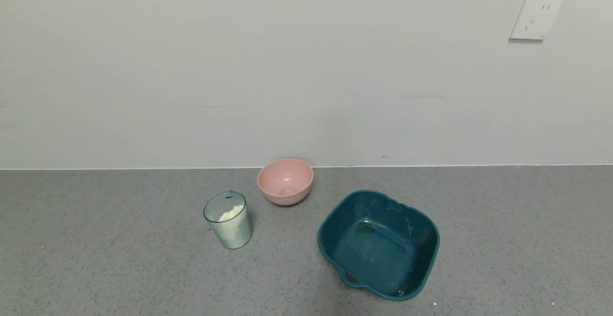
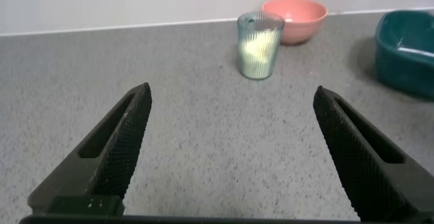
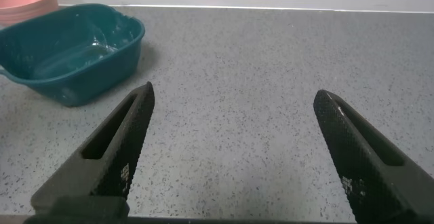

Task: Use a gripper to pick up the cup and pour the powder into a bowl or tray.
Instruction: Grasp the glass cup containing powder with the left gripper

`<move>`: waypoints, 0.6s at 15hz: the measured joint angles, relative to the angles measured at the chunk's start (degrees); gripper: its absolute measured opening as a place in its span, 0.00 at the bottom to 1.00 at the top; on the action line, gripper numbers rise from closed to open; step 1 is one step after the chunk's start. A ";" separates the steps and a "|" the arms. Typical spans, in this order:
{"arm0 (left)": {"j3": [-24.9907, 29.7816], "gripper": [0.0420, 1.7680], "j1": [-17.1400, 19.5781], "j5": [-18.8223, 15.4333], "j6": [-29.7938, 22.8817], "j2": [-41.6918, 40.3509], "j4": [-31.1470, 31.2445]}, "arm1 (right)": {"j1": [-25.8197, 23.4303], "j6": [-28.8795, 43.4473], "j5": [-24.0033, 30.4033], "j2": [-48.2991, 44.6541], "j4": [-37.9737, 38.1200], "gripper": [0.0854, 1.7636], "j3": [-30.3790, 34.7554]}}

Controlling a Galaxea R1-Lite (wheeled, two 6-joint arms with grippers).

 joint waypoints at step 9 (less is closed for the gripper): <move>-16.46 0.97 -0.06 -1.93 0.22 21.57 -0.13 | 0.00 -0.02 0.00 0.00 -0.02 0.97 0.00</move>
